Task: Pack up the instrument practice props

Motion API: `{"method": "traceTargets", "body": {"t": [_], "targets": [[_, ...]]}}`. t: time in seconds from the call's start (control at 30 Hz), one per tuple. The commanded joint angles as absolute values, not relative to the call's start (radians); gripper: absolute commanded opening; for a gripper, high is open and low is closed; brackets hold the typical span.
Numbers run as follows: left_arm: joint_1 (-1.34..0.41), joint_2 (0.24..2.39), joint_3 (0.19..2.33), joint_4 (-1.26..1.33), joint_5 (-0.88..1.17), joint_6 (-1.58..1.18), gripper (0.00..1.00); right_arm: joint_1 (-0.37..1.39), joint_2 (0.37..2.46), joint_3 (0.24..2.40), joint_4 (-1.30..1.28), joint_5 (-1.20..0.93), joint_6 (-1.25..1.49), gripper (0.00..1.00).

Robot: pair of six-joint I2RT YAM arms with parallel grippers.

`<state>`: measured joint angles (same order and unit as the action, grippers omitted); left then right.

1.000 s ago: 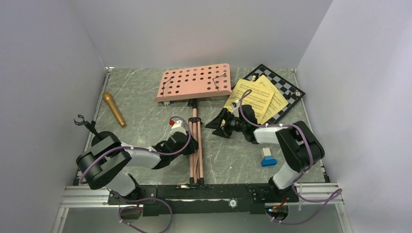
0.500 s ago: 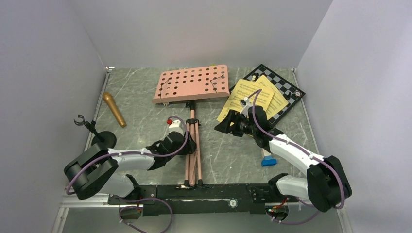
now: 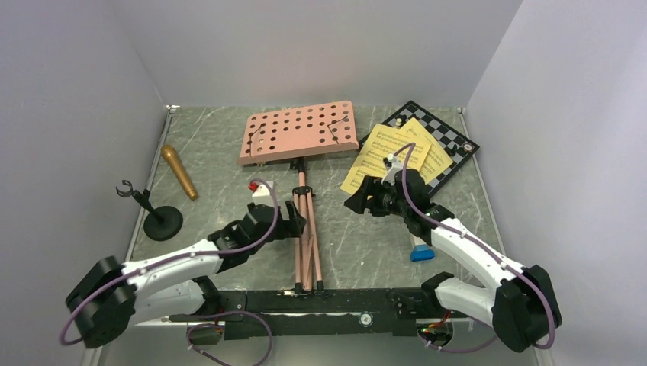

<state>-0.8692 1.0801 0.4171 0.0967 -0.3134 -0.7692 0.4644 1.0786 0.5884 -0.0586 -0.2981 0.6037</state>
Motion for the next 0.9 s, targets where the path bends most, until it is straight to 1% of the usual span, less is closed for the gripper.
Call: {"method": "traceTargets", "body": {"t": [0.0,0.1,0.13,0.2,0.27,0.33,0.43,0.47,0.53,0.6,0.63,0.67,0.77,0.87], "targets": [[-0.873,0.93,0.482,-0.093,-0.462,-0.719,0.99,0.474,1.012,0.619,-0.08,-0.219,0.529,0.77],[-0.873,0.844,0.508,-0.174,-0.573,-0.705,0.99,0.483,0.96,0.586,-0.047,-0.141,0.51,0.75],[-0.873,0.822,0.512,-0.184,-0.612,-0.701,0.99,0.494,0.936,0.57,-0.038,-0.087,0.495,0.73],[-0.874,0.802,0.523,-0.194,-0.675,-0.707,0.99,0.545,0.886,0.534,-0.016,0.09,0.457,0.73],[-0.873,0.811,0.559,-0.265,-0.718,-0.741,0.99,0.601,0.842,0.508,-0.005,0.232,0.41,0.74],[-0.873,0.845,0.637,-0.362,-0.727,-0.776,0.99,0.634,0.814,0.499,0.018,0.303,0.387,0.75],[-0.873,0.88,0.726,-0.465,-0.7,-0.828,0.99,0.638,0.787,0.508,0.02,0.273,0.383,0.77],[-0.873,0.881,0.742,-0.479,-0.686,-0.833,0.99,0.64,0.779,0.516,0.021,0.245,0.381,0.79],[-0.873,0.863,0.755,-0.479,-0.666,-0.829,0.99,0.661,0.77,0.547,0.009,0.234,0.393,0.87],[-0.873,0.831,0.74,-0.444,-0.656,-0.789,0.99,0.699,0.775,0.584,-0.008,0.256,0.375,0.92],[-0.873,0.817,0.726,-0.425,-0.666,-0.78,0.99,0.72,0.78,0.602,-0.024,0.279,0.363,0.98],[-0.873,0.807,0.709,-0.406,-0.677,-0.768,0.99,0.742,0.789,0.617,-0.032,0.309,0.353,0.99],[-0.875,0.801,0.707,-0.446,-0.731,-0.802,0.99,0.773,0.811,0.639,-0.046,0.381,0.388,1.0],[-0.874,0.8,0.736,-0.46,-0.689,-0.692,0.99,0.781,0.84,0.657,-0.074,0.39,0.403,1.0]]}}
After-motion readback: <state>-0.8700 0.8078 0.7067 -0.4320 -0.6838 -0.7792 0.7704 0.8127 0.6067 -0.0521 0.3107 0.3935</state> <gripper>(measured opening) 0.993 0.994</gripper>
